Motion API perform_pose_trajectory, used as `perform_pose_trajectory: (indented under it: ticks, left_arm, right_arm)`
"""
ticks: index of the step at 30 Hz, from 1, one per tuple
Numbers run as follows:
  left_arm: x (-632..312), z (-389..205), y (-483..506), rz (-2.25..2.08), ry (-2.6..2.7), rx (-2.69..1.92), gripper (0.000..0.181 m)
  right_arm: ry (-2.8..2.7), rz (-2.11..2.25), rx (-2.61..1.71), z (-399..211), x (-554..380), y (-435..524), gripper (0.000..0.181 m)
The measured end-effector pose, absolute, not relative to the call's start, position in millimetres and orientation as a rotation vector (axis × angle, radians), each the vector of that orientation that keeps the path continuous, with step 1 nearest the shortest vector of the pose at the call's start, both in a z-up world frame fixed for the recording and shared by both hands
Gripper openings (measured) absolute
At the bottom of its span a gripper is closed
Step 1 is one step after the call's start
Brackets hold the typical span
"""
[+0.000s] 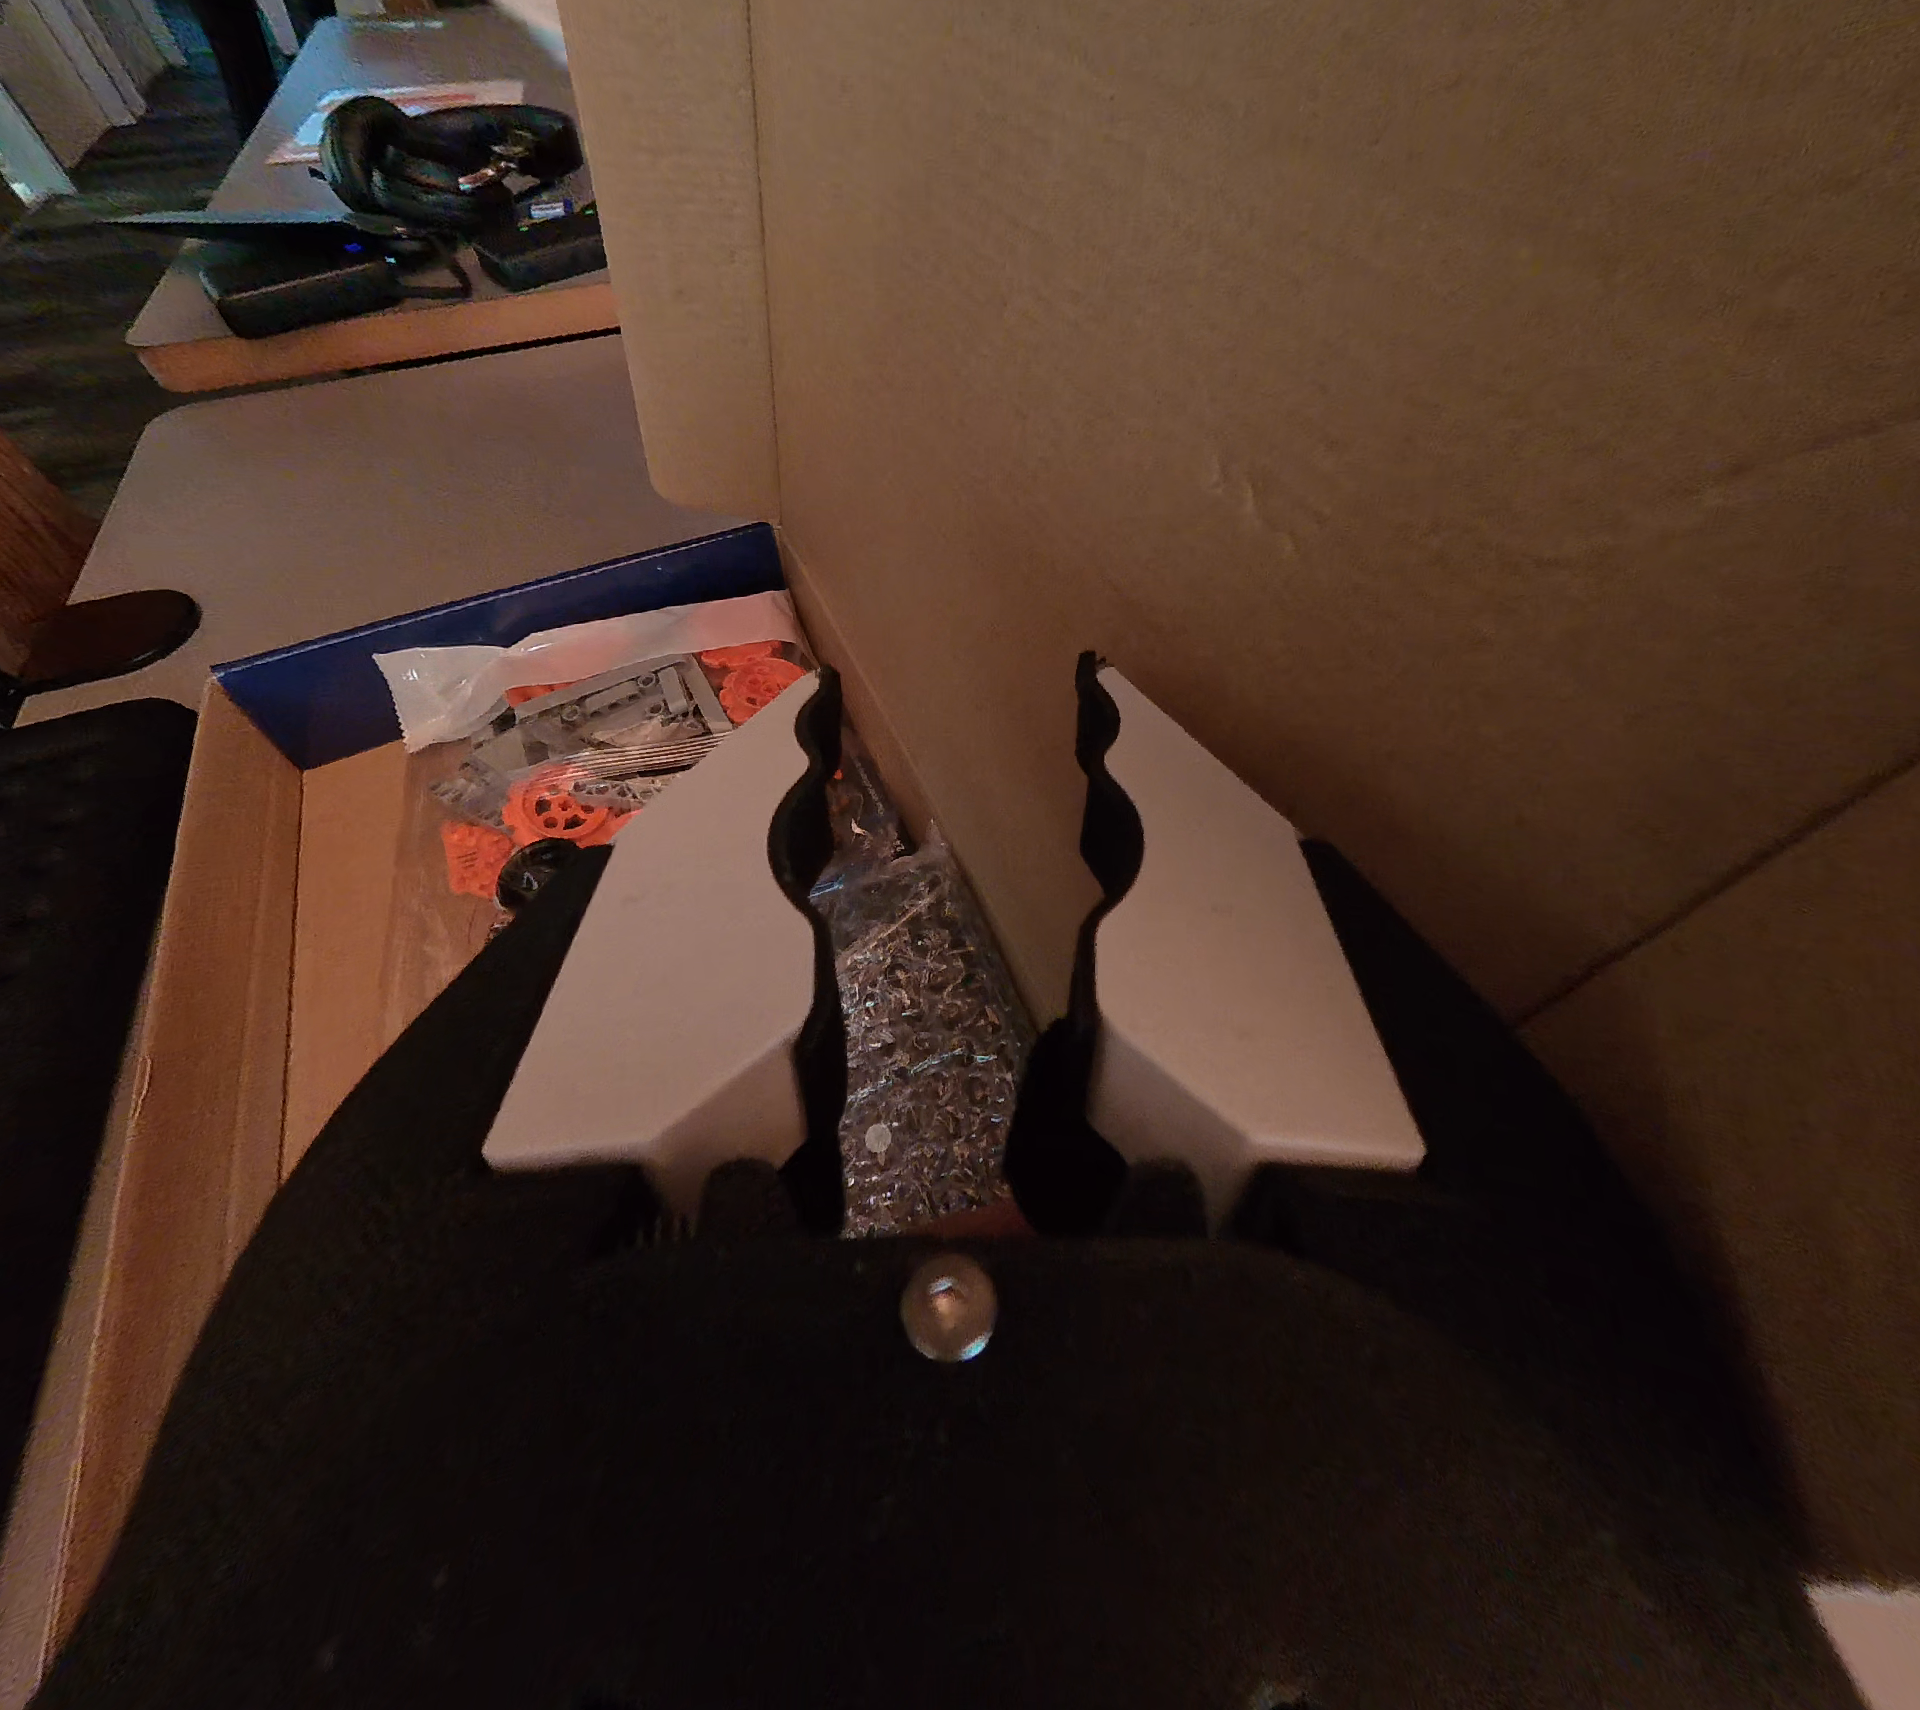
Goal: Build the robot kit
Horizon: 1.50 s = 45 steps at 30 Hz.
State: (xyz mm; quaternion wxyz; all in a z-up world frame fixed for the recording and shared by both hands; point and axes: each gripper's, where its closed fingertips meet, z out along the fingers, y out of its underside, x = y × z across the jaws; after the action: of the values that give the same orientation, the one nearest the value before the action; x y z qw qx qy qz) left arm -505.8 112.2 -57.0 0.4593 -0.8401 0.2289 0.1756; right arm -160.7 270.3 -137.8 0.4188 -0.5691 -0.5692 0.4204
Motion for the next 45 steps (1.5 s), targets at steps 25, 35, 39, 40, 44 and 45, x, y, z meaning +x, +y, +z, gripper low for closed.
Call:
perform_pose_trajectory:
  ticks: [25,35,39,40,44,45]
  left_arm:
    - [-308,-153,74,-0.128,1.241,-2.283,0.058]
    - [-207,-277,112,-0.056,1.418,-2.281,0.066]
    - [-211,-283,124,0.062,1.395,-2.25,0.043]
    - [-211,-281,124,0.079,1.394,-2.227,0.035]
    - [-214,-272,126,0.105,1.336,-2.166,0.009]
    - [-215,-270,125,0.104,1.323,-2.156,0.008]
  right_arm:
    - [-1.447,1.05,-1.448,-148,-165,270,0.044]
    - [-1.456,1.051,-1.452,-151,-167,268,0.044]
    - [-1.452,1.052,-1.453,-151,-167,270,0.044]
    - [-1.45,1.053,-1.454,-152,-167,270,0.044]
    - [-1.448,1.056,-1.457,-152,-167,271,0.044]
    - [-1.449,1.056,-1.457,-152,-167,270,0.043]
